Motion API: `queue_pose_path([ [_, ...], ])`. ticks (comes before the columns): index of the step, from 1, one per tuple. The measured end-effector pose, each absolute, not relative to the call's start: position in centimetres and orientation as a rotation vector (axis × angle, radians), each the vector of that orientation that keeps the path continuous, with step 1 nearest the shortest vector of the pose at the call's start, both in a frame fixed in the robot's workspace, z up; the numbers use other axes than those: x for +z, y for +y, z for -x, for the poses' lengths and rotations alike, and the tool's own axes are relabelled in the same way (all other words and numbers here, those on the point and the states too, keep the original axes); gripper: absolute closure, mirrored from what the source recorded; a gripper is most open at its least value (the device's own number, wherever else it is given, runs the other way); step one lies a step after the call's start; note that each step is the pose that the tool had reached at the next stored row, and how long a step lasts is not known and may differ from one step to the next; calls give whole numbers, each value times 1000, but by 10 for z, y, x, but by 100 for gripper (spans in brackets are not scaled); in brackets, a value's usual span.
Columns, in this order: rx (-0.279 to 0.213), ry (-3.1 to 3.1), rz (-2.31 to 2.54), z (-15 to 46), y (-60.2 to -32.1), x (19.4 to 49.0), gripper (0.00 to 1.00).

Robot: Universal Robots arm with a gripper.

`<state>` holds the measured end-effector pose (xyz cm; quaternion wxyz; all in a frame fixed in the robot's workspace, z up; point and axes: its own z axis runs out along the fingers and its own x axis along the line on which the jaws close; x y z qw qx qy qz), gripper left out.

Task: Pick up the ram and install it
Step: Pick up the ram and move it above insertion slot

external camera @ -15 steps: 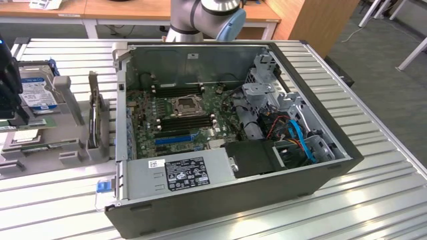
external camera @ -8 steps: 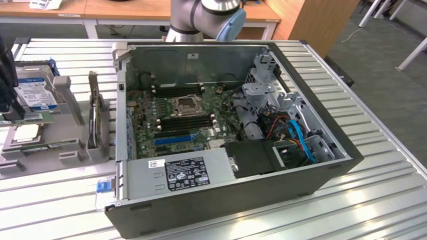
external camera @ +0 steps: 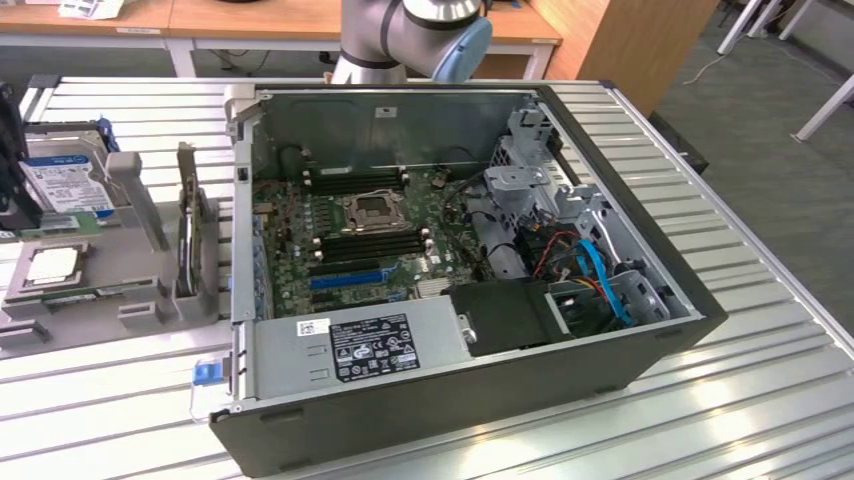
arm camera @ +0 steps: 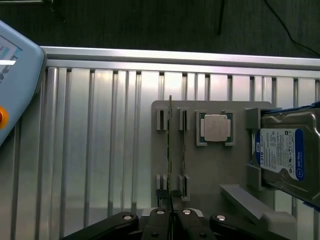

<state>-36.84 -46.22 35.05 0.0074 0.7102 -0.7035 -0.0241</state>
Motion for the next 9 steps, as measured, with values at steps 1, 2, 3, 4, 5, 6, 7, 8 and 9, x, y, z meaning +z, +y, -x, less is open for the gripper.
queue_pose_path([
  [1, -76, -2200, -2221, 368, -462, 352, 88],
  [2, -75, -2200, -2221, 368, -462, 354, 88],
  [3, -75, -2200, -2221, 368, -462, 356, 88],
  [4, -76, -2200, -2221, 368, -462, 358, 88],
  [5, -76, -2200, -2221, 368, -462, 360, 88],
  [6, -76, -2200, -2221, 368, -462, 361, 88],
  [7, -76, -2200, -2221, 368, -462, 363, 88],
  [8, -76, -2200, -2221, 368, -462, 365, 88],
  [9, -75, -2200, -2221, 368, -462, 366, 88],
])
